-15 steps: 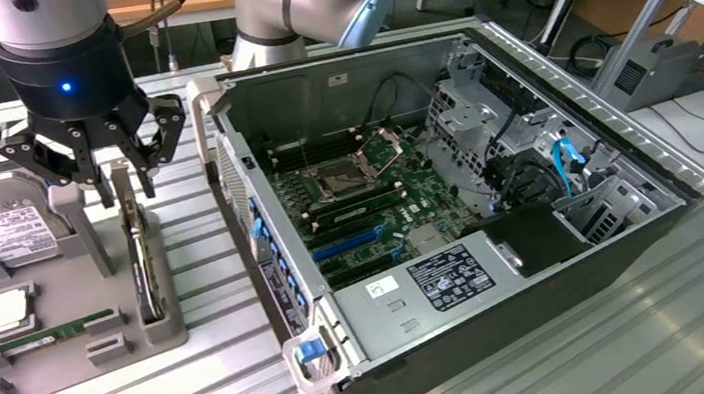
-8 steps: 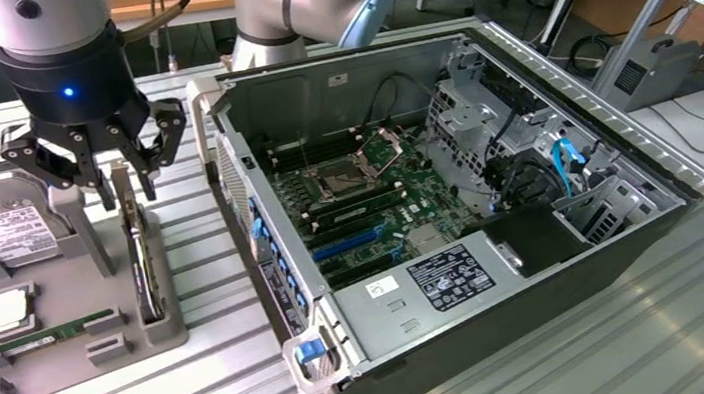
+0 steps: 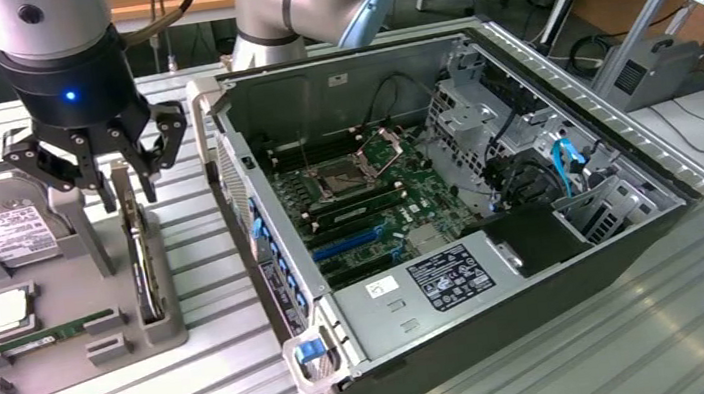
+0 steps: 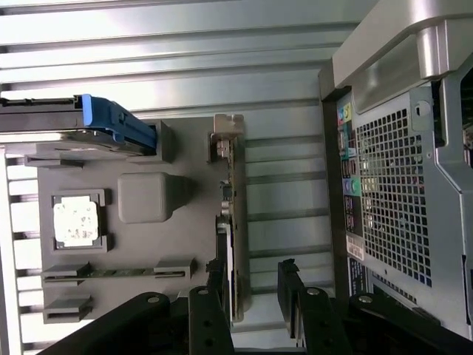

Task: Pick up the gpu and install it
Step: 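Pick up the gpu and move the gpu toward the slot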

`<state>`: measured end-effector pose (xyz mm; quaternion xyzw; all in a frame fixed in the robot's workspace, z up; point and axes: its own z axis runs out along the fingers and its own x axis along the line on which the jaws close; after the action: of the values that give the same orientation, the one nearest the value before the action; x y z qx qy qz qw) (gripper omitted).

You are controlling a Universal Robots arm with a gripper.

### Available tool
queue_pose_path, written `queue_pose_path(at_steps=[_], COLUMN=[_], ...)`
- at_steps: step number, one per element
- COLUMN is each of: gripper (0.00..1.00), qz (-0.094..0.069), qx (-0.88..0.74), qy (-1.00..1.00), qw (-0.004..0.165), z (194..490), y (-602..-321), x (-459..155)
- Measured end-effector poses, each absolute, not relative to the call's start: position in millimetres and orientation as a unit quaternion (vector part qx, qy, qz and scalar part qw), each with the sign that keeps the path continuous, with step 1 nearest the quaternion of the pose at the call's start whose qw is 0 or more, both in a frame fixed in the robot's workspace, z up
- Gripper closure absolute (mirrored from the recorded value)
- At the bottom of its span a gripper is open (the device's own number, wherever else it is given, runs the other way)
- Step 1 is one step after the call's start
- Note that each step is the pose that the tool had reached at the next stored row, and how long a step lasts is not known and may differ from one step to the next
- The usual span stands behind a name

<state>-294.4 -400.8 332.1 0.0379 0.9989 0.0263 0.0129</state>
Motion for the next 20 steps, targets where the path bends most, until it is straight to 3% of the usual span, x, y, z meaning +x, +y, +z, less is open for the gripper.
queue_pose_path(at_steps=[20], gripper=[0.58], qz=[0.026], qx=[0.038], qy=[0.999], qw=[0.013], z=[321.8], y=[-401.0], x=[-294.5])
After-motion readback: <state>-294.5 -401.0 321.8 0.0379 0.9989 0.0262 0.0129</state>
